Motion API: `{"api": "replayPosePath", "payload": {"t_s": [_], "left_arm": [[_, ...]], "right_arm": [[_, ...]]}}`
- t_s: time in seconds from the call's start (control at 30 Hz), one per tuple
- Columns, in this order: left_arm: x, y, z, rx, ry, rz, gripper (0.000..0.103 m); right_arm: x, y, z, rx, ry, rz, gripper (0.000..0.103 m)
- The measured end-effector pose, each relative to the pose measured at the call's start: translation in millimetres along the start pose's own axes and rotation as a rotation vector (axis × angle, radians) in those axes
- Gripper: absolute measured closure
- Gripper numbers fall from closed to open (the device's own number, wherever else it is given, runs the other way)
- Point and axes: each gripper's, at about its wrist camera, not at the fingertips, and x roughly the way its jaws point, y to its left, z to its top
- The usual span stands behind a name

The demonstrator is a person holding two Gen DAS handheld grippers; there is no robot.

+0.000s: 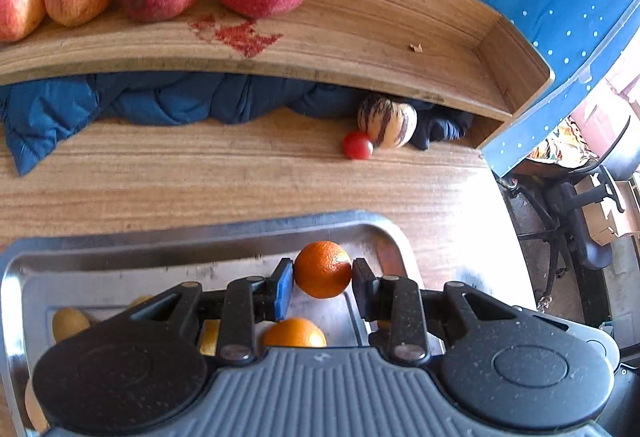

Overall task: Organize fruits
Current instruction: 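Carry orange and kiwi over the tray and open both tools, then withdraw both open tools from the tray toward the shelf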

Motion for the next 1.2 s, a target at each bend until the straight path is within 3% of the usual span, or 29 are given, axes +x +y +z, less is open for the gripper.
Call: {"api": "replayPosePath", "payload": {"t_s": [0.37,0.47,0.57,0.83,1.2], "left_arm": [[-1.0,-8.4,-9.6,0.028,0.025,0.039,0.068],[-1.9,-10.4,-9.2,0.026,0.028,0.051,0.055],[-3.6,-12.2,-10.0,0.028,0.023,0.061,0.049],[-14.6,-12.9,-15.1,0.007,-0.002,0.080,0.031],[-45.2,-21.6,-41.4,-0.021,-0.091,0.120,0.004]], "right_arm": [[-8.7,1.1,-9.4,-0.012,0.010,0.004,0.073],[-10.7,-0.9,-12.4,0.002,0.007,0.004,0.072],[-14.0,-2.0,-14.9,0.012,0.001,0.000,0.070],[-26.4,-2.8,-22.0,0.015,-0.021,-0.002,0.051],[-54.9,-6.5,-38.0,0.055,-0.065,0.000,0.005]]}}
